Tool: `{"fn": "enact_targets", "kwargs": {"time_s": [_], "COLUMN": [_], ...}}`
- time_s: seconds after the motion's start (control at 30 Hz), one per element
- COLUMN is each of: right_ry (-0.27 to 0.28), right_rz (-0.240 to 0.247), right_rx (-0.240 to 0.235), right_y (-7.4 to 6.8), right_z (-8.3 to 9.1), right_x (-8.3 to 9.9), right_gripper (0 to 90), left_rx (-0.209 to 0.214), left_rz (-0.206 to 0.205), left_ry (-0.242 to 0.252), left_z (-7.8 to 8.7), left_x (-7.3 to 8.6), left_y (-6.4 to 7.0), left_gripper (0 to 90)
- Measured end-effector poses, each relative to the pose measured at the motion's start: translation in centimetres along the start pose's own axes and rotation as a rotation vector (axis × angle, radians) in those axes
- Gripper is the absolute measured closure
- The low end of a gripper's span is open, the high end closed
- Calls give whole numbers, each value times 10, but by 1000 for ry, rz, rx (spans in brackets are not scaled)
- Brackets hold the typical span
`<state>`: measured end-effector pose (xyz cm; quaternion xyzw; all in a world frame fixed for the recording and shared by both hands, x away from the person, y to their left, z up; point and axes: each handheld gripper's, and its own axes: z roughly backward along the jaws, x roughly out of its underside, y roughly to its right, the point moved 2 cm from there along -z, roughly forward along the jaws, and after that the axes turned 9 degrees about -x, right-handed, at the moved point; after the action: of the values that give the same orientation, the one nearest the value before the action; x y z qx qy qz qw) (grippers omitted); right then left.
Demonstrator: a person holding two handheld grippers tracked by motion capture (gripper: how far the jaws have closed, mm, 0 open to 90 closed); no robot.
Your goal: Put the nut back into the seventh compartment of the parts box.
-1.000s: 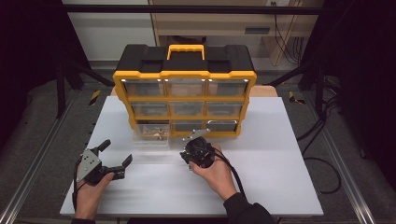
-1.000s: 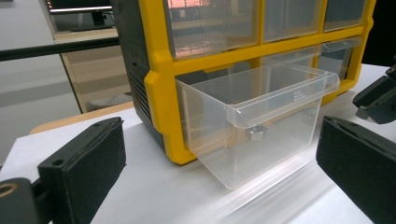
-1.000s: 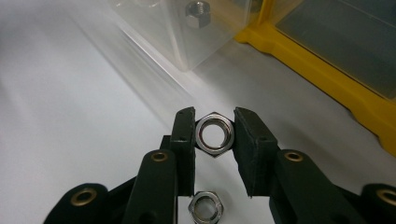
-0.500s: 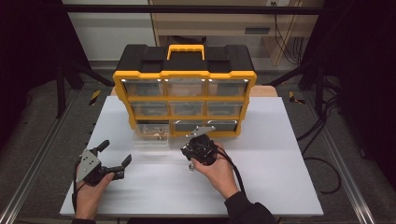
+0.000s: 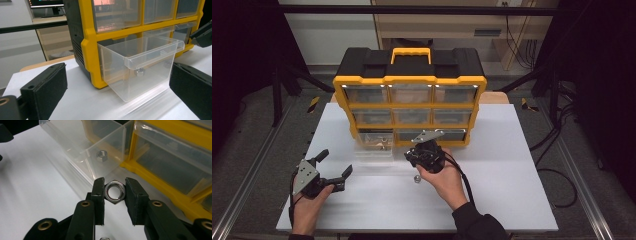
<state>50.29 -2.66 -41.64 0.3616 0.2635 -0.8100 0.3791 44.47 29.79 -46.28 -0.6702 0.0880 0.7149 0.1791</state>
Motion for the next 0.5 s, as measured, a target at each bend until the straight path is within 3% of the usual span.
{"fn": "enact_targets", "kwargs": {"time_s": [0.27, 0.5], "right_ry": [23, 15], "right_rz": [-7, 16], "right_rx": [0, -10], "right_y": [-2, -1], "right_z": [4, 3], "right_x": [-4, -9], "right_gripper": [701, 702], "left_rx": [2, 1], "left_rz": [4, 11], "left_ry": [0, 0], "left_z": [0, 0], "left_x": [0, 1], "left_y": [0, -2], "left_gripper": [12, 12]}}
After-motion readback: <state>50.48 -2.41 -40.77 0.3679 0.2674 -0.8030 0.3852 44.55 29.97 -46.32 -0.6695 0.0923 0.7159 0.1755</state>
